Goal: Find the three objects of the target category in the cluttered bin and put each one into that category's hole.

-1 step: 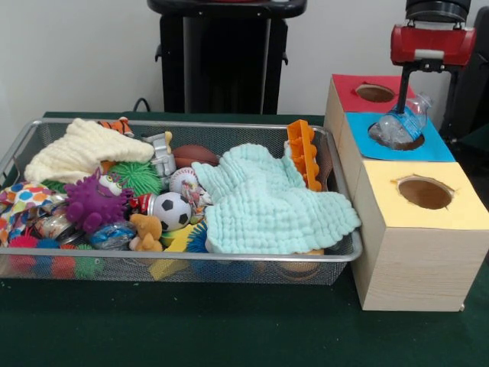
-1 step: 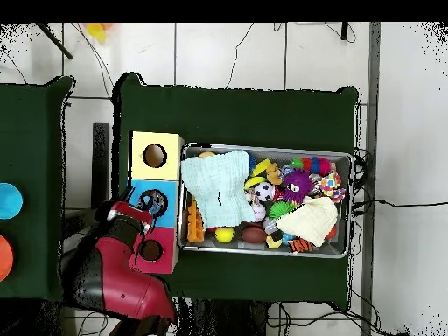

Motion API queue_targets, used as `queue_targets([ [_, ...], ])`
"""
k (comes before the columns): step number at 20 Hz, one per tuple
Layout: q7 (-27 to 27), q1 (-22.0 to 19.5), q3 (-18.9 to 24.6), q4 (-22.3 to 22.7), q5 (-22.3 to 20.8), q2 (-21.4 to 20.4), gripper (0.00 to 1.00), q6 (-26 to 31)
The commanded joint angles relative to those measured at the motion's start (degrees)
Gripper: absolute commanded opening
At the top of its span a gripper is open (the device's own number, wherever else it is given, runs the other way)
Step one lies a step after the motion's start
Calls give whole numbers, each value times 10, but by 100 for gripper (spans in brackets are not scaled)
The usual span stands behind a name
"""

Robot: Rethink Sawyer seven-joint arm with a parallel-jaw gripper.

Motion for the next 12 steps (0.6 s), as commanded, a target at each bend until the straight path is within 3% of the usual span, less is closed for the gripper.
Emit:
queue_targets([
  [1, 120, -23, 41, -26, -9, -3, 100, 62],
  [11, 117, -33, 38, -13, -32, -10, 100, 65],
  [12, 115, -33, 35, -12, -33, -11, 0, 64],
])
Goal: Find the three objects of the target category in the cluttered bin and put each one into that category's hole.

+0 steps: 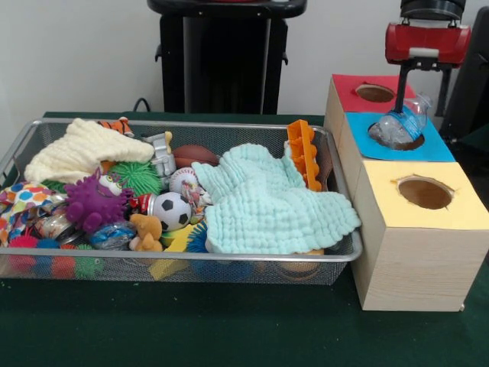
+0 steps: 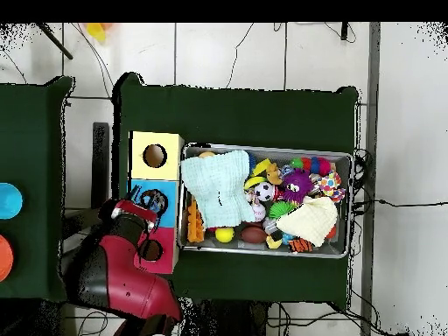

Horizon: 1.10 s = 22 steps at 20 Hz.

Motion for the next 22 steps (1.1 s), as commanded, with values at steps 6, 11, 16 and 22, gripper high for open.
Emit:
queue_targets([
  [6, 104, 0, 17, -9, 0, -4, 0, 53],
  [11, 116, -16, 31, -7, -26, -2, 0, 44],
  [16, 128, -23, 35, 0, -48, -1, 0, 30],
  [22, 136, -35, 33, 11, -76, -5, 0, 23],
])
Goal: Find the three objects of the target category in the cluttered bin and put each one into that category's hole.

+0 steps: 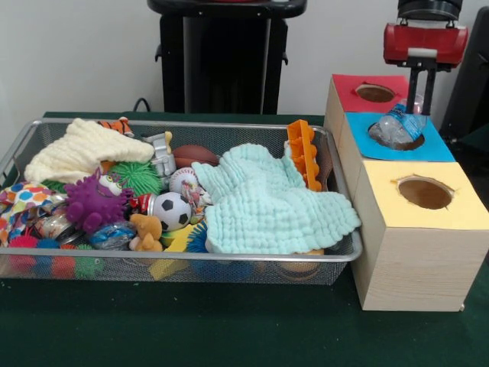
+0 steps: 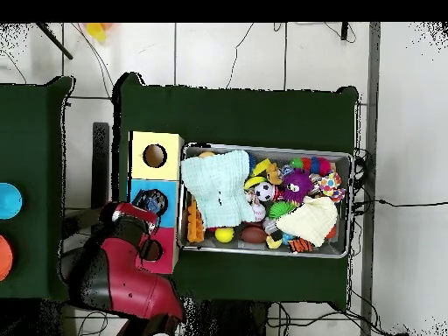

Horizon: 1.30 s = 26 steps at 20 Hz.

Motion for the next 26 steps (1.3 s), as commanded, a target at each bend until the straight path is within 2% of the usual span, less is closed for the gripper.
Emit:
queue_targets([
  [1, 138, -30, 34, 10, -41, -5, 0, 21],
  [9, 149, -46, 32, 24, -76, -11, 0, 8],
  [12, 156, -63, 37, 20, -103, 2, 0, -10],
  [19, 178, -114, 54, -4, -176, 60, 0, -68],
  [26, 183, -145, 61, -34, -214, 114, 0, -109],
])
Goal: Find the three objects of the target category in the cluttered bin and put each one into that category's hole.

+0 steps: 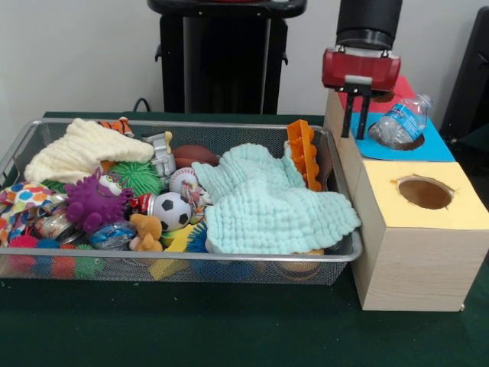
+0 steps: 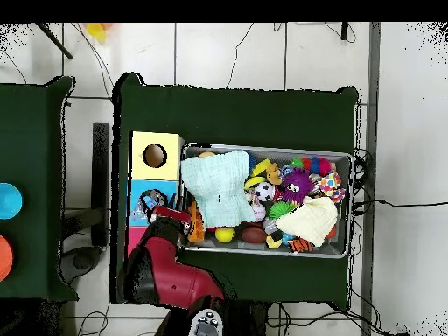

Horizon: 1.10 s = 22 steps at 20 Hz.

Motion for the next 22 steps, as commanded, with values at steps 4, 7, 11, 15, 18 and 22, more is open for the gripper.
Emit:
queue_targets([
  [4, 171, -35, 58, -50, -41, 83, 0, -78],
  [7, 173, -28, 61, -57, -27, 91, 0, -78],
  [11, 178, -11, 63, -55, 3, 82, 0, -63],
  [15, 177, 5, 58, -42, 23, 57, 0, -37],
  [18, 174, 9, 55, -35, 26, 40, 0, -19],
  [22, 173, 12, 54, -27, 30, 25, 0, -8],
])
